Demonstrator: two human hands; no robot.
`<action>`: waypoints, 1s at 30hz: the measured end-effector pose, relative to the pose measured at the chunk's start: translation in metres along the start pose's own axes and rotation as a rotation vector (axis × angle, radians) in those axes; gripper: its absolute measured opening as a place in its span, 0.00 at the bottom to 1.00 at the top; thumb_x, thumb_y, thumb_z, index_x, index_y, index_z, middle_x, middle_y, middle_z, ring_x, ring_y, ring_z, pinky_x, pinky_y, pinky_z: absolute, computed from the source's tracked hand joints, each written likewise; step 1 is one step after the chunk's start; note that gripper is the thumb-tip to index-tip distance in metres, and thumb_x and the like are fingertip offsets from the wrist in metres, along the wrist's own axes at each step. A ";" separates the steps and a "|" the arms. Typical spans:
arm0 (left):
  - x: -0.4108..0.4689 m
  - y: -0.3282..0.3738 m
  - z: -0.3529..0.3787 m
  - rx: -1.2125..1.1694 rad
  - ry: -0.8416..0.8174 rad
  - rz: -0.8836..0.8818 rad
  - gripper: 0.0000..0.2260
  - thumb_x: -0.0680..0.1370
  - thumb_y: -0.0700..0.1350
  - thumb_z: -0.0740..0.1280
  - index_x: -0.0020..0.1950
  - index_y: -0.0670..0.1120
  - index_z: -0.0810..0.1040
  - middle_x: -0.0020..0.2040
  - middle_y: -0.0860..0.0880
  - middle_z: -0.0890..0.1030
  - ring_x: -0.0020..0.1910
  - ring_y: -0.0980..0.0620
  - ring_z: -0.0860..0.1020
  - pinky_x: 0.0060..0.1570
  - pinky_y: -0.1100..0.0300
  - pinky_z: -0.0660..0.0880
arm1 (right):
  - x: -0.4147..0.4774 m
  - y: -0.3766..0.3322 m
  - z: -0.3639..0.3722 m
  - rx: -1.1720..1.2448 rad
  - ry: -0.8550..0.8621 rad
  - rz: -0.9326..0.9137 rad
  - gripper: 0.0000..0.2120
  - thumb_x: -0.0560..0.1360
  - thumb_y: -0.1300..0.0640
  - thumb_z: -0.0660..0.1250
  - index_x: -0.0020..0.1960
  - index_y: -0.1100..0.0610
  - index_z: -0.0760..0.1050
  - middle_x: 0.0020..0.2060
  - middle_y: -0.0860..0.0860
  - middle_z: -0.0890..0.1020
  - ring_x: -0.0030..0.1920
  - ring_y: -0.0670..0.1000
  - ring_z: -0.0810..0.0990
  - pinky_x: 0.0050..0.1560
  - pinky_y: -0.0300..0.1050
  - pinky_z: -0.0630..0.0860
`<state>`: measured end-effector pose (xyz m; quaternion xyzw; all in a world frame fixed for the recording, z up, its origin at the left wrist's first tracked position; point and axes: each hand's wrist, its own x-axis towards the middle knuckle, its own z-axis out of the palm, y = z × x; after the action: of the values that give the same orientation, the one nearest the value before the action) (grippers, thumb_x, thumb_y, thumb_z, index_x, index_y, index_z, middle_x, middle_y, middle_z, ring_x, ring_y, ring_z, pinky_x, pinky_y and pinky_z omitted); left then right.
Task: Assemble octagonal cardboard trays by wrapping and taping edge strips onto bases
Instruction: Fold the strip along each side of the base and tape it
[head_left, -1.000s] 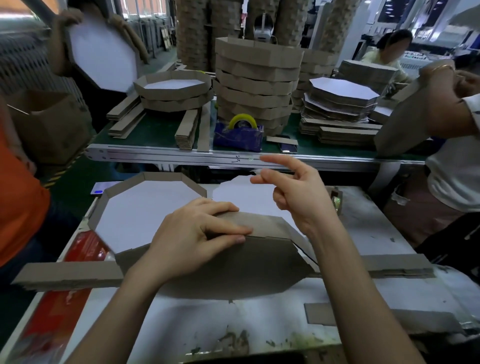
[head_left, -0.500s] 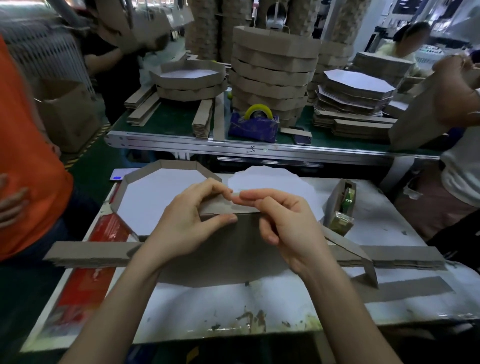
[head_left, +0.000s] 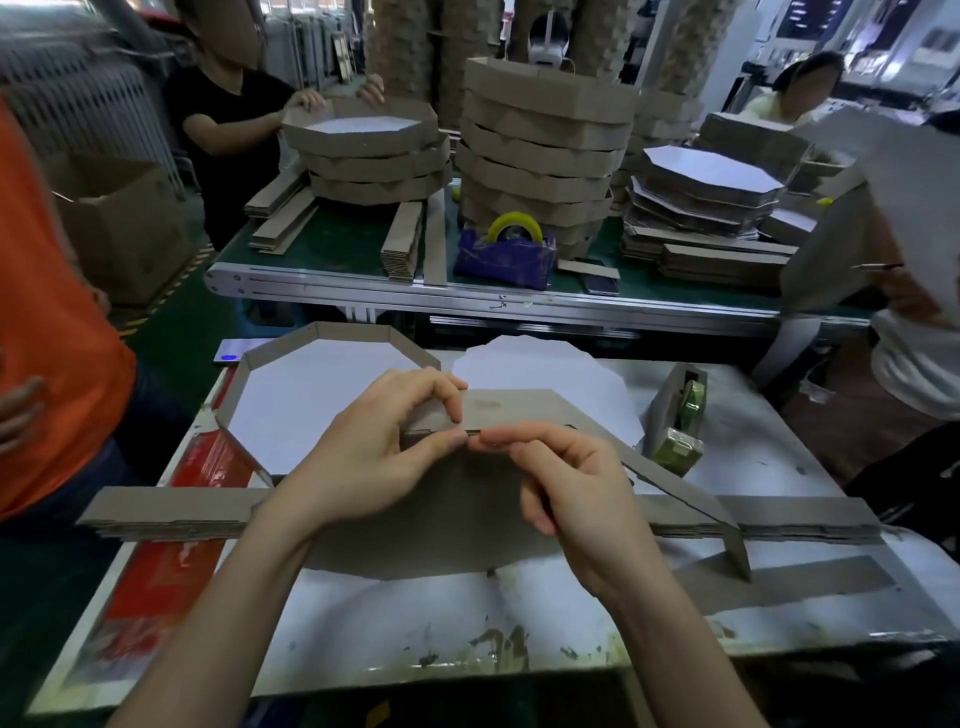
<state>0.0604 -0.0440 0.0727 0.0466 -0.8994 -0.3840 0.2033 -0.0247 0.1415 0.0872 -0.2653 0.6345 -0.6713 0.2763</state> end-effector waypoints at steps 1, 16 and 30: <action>0.000 0.000 0.000 -0.002 0.000 0.005 0.08 0.75 0.55 0.65 0.53 0.58 0.71 0.60 0.66 0.74 0.61 0.60 0.71 0.58 0.48 0.73 | 0.000 0.001 0.000 -0.009 -0.003 0.000 0.14 0.80 0.67 0.60 0.48 0.59 0.84 0.45 0.53 0.87 0.19 0.45 0.65 0.23 0.33 0.65; 0.004 -0.001 -0.001 0.061 0.024 0.074 0.12 0.76 0.53 0.64 0.57 0.68 0.76 0.62 0.62 0.75 0.63 0.61 0.69 0.60 0.55 0.71 | 0.000 0.014 0.000 -0.029 -0.061 -0.021 0.13 0.81 0.65 0.61 0.49 0.57 0.84 0.48 0.52 0.87 0.20 0.44 0.67 0.24 0.34 0.65; 0.008 -0.005 -0.001 0.031 0.039 0.082 0.14 0.77 0.50 0.66 0.58 0.69 0.77 0.63 0.60 0.75 0.63 0.60 0.70 0.61 0.55 0.72 | 0.019 0.008 -0.019 -0.160 -0.075 0.227 0.17 0.75 0.68 0.58 0.33 0.57 0.79 0.42 0.57 0.87 0.17 0.46 0.62 0.21 0.35 0.59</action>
<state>0.0538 -0.0503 0.0726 0.0206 -0.9023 -0.3604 0.2358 -0.0511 0.1411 0.0780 -0.2379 0.7013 -0.5726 0.3518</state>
